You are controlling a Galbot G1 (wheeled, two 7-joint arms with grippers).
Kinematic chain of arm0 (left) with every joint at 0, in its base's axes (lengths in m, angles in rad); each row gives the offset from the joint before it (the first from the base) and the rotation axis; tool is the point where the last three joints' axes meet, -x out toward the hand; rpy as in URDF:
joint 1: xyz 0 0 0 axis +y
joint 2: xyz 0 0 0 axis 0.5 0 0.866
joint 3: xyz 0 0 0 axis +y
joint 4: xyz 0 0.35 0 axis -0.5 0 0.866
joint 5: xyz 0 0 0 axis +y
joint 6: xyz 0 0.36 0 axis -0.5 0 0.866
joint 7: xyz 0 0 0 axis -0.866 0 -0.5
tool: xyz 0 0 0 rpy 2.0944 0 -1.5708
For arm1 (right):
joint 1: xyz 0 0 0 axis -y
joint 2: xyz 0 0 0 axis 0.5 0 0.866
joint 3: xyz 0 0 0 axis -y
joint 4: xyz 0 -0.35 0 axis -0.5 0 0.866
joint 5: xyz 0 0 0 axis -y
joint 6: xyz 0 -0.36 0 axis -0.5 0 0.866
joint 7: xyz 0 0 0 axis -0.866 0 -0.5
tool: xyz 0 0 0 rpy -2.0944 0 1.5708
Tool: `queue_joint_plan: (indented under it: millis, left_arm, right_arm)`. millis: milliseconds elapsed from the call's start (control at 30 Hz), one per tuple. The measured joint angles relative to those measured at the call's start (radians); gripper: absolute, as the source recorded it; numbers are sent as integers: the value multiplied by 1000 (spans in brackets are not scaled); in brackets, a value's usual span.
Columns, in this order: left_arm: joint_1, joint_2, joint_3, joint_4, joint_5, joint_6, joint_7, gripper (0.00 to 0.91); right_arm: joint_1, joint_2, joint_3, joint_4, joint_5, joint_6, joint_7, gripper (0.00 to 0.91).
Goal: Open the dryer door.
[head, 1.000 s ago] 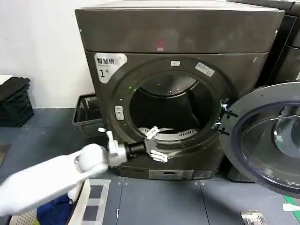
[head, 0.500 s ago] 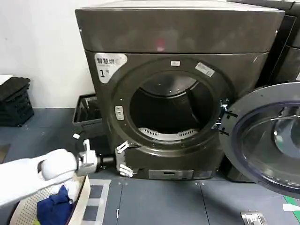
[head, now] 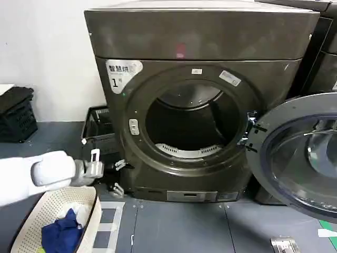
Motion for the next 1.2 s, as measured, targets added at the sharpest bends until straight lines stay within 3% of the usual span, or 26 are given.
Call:
queue_joint_plan:
  millis: [200, 400, 867, 1200]
  left_arm:
    - [-102, -38, 110, 56, 64, -8, 83, 907]
    - [-114, -42, 165, 144, 140, -59, 127, 907]
    - [-239, -22, 334, 303, 384, -223, 317, 907]
    - [-285, -18, 368, 399, 471, -366, 367, 907]
  right_arm:
    - [-2, -2, 2, -6, 2, -1, -1, 907]
    - [4, -1, -7, -19, 3, 1, -1, 907]
    - [22, 5, -28, -17, 1, -3, 2, 907]
    - [27, 5, -32, -15, 0, -7, 4, 907]
